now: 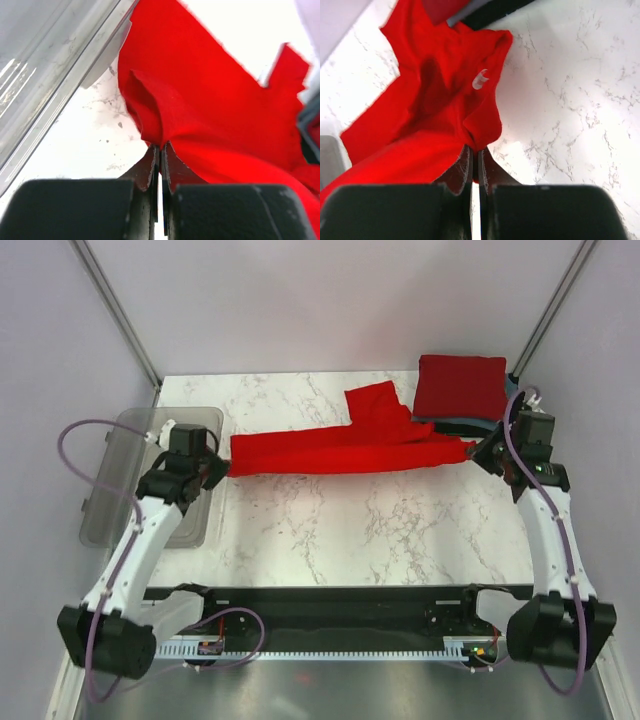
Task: Fold and stack the t-shirts
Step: Fold the tshirt
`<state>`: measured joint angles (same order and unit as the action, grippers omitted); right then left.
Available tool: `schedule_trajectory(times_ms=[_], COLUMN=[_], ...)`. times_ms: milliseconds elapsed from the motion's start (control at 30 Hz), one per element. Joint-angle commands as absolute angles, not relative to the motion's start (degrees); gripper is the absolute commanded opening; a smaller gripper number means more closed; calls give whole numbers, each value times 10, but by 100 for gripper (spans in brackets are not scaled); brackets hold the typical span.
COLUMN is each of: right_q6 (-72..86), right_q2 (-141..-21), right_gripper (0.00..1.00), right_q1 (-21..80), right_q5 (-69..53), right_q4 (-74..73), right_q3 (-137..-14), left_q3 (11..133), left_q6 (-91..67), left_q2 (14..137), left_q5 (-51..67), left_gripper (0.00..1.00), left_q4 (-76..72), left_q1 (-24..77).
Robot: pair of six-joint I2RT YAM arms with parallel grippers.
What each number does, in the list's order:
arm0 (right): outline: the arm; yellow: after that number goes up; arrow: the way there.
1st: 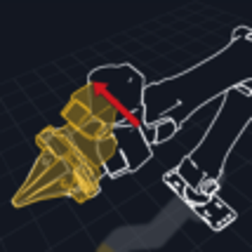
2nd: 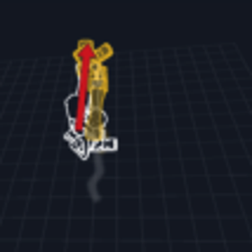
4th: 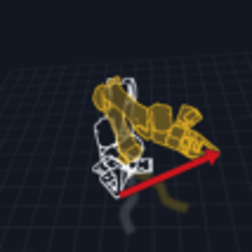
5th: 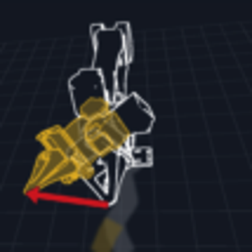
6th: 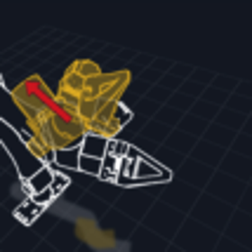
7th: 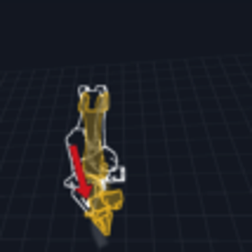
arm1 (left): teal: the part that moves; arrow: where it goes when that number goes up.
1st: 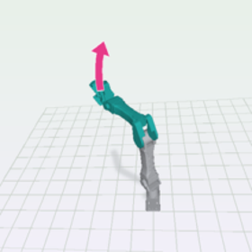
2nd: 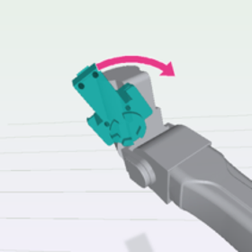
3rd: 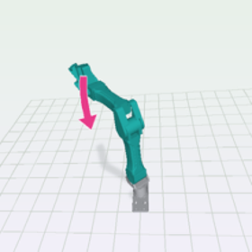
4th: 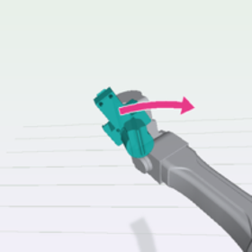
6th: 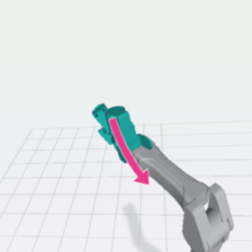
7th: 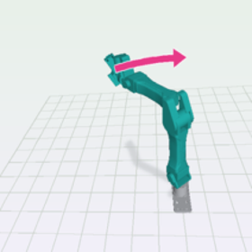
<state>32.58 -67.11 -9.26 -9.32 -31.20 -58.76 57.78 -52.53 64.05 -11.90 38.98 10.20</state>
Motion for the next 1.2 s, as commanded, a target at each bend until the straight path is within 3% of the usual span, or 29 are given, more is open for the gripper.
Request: schedule_trajectory(times_ms=[0,233,567,700,767,800,833,867,933,967,1000,1067,1167], right_q6=[319,368,441,458,470,474,475,473,475,478,474,463,429], right_q2=[-627,-541,-408,-371,-347,-338,-330,-313,-295,-281,-273,-260,-273], right_gripper=[0,0,0,5,20,39,79,92,98,98,98,98,95], right_q1=[-99,-106,-118,-124,-126,-126,-125,-125,-125,-125,-126,-126,-126], right_q5=[-76,-98,-33,-15,-12,-9,-4,-4,16,42,47,52,-28], right_q4=[-388,-381,-474,-502,-518,-524,-531,-538,-552,-570,-573,-563,-488], right_q3=[-539,-359,-333,-316,-306,-306,-310,-315,-348,-363,-378,-422,-459], left_q3=[548,334,292,283,286,295,301,308,326,330,342,359,404], left_q6=[-513,-568,-613,-634,-636,-635,-635,-634,-635,-635,-642,-670,-652], left_q2=[575,445,354,323,298,289,277,267,218,197,151,114,128], left_q5=[-119,-40,37,49,52,54,55,58,62,71,71,61,38], left_gripper=[2,2,2,3,5,12,15,16,29,50,93,100,100], left_q4=[478,475,504,533,547,565,574,587,620,620,631,640,611], left_q1=[96,97,113,113,113,113,113,113,113,114,114,114,114])
